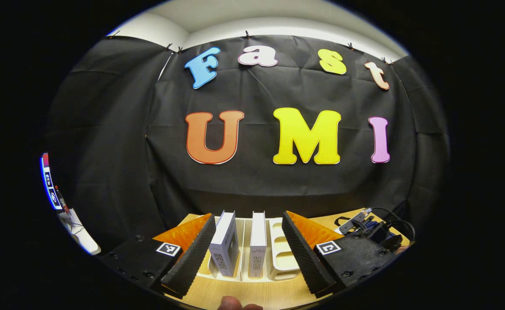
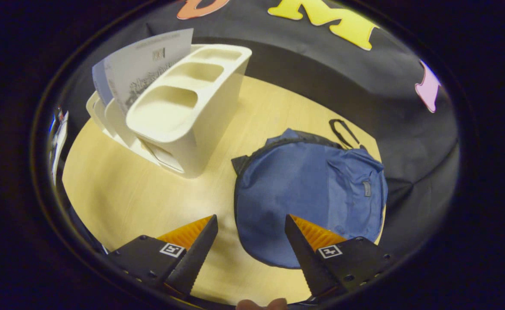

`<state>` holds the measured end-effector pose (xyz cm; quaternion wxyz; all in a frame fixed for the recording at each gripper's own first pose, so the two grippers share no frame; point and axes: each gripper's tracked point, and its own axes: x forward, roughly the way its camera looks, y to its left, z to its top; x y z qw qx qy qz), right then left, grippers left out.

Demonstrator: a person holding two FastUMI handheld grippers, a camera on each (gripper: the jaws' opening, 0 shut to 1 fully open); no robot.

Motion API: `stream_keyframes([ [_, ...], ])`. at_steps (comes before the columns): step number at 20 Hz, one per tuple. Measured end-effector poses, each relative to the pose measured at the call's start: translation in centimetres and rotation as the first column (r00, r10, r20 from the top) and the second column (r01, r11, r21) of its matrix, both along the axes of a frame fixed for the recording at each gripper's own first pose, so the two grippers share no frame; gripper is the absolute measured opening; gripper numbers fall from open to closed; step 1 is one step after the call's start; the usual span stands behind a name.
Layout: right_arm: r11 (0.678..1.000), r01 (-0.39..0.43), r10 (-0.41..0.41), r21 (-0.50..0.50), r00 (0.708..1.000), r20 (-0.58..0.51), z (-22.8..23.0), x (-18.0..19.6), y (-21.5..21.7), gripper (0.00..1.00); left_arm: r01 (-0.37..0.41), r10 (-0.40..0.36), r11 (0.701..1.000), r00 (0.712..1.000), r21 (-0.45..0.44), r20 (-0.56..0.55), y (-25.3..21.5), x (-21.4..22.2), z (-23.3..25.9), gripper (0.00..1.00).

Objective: Open the schoolbag, grab two books from the bookshelf and put them into the schoolbag.

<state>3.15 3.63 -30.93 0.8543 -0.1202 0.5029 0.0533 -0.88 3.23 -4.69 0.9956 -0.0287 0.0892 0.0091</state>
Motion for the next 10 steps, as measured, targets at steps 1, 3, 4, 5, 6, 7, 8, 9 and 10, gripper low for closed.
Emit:
stream_keyframes([
  [1,1.000,0.012,-0.012,-0.008,1.000,-0.025,-1.0,0.4,0.0,0.96,-0.002,0.002,1.000,1.000,0.001,-0.004,0.2,0.0,-0.1,0.98],
  [3,0.999,0.024,-0.026,-0.030,0.998,-0.063,-2.8,0.6,-0.1,0.96,-0.008,0.008,1.000,1.000,0.002,-0.016,0.5,-0.1,-0.4,0.98],
  [4,0.999,0.020,-0.023,-0.048,0.997,-0.072,-3.3,1.0,-0.2,0.96,-0.013,0.013,1.000,1.000,0.002,-0.021,0.7,-0.2,-0.6,0.98],
  [5,0.997,0.017,-0.022,-0.072,0.997,-0.067,-3.6,1.4,-0.3,0.99,-0.017,0.017,1.000,1.000,0.001,-0.025,0.9,-0.3,-0.7,0.98],
  [6,0.995,0.016,-0.022,-0.099,0.998,-0.063,-3.9,1.6,-0.4,0.97,-0.022,0.022,1.000,0.999,-0.001,-0.028,1.1,-0.3,-0.9,0.98],
  [7,0.992,0.013,-0.021,-0.122,0.998,-0.057,-4.1,1.9,-0.7,0.96,-0.026,0.026,1.000,0.999,-0.003,-0.036,1.3,-0.4,-1.1,0.98],
  [8,0.990,0.014,-0.022,-0.143,0.998,-0.056,-4.5,2.3,-1.0,0.99,-0.029,0.029,1.000,0.999,-0.006,-0.041,1.4,-0.4,-1.2,0.98],
  [9,0.988,0.021,-0.031,-0.152,0.997,-0.065,-4.7,2.1,-1.1,0.99,-0.032,0.032,0.999,0.998,-0.005,-0.045,1.5,-0.3,-1.4,0.98],
  [10,0.987,0.029,-0.039,-0.156,0.997,-0.061,-4.8,2.0,-1.2,0.96,-0.035,0.035,0.999,0.998,-0.005,-0.046,1.7,-0.4,-1.4,0.98],
])
